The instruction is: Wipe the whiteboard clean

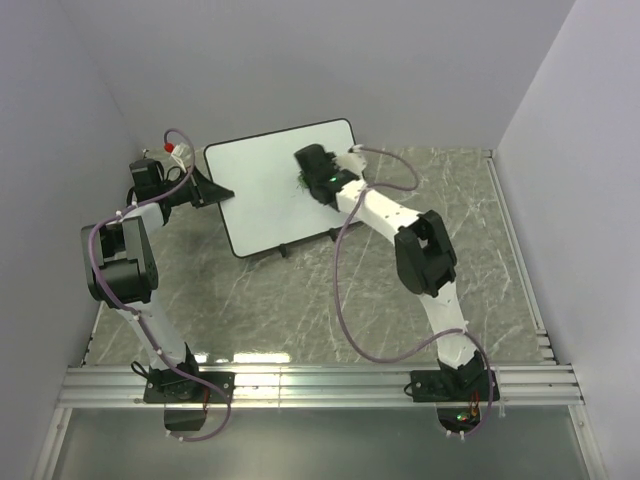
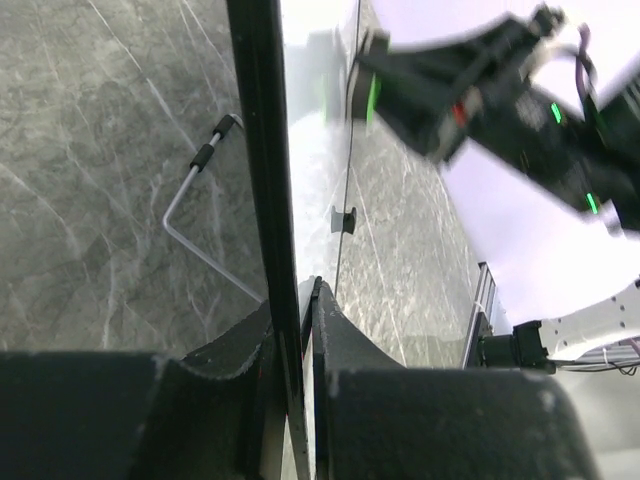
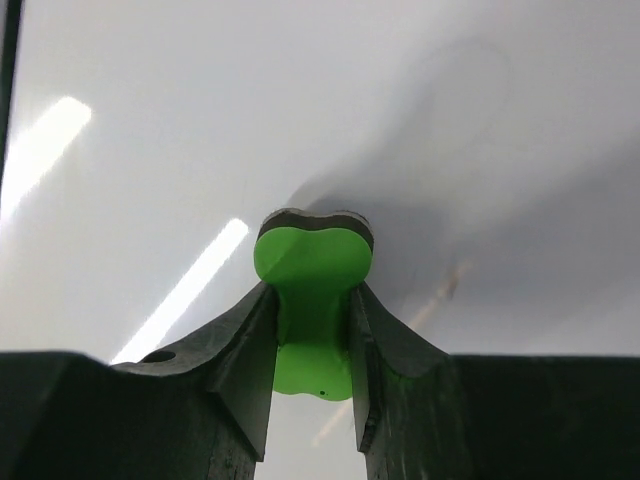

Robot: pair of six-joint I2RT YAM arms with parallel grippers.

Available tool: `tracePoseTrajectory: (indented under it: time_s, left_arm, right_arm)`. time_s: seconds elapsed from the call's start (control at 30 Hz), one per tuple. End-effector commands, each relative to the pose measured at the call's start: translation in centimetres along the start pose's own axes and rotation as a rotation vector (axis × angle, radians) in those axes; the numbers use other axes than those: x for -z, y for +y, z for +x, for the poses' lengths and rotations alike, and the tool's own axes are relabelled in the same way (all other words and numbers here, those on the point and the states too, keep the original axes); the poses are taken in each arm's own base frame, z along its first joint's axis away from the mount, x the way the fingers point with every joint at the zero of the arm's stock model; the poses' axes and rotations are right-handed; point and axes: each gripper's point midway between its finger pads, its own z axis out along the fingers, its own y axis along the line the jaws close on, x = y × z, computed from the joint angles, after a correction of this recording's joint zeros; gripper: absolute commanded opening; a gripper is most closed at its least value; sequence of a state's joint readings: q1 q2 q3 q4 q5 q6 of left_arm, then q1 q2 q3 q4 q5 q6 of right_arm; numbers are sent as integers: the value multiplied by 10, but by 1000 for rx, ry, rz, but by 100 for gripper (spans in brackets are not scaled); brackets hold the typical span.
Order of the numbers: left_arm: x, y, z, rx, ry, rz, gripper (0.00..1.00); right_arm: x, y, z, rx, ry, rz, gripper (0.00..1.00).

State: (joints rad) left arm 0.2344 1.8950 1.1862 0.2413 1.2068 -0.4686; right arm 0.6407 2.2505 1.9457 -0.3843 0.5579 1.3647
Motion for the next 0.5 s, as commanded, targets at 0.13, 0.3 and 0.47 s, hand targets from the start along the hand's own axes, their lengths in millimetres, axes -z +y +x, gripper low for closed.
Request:
tracePoseTrajectory:
  time_s: [0.13, 0.3, 0.47]
  left_arm:
    - [1, -3, -27, -146, -54, -31, 0]
    - [1, -3, -27, -150, -52, -31, 0]
    - [1, -4, -27, -150, -52, -27, 0]
  right_arm:
    - [38, -39, 118, 69, 209, 52, 0]
    - [36, -53, 113, 84, 184, 77, 0]
    - [21, -65, 65, 43, 106, 102, 0]
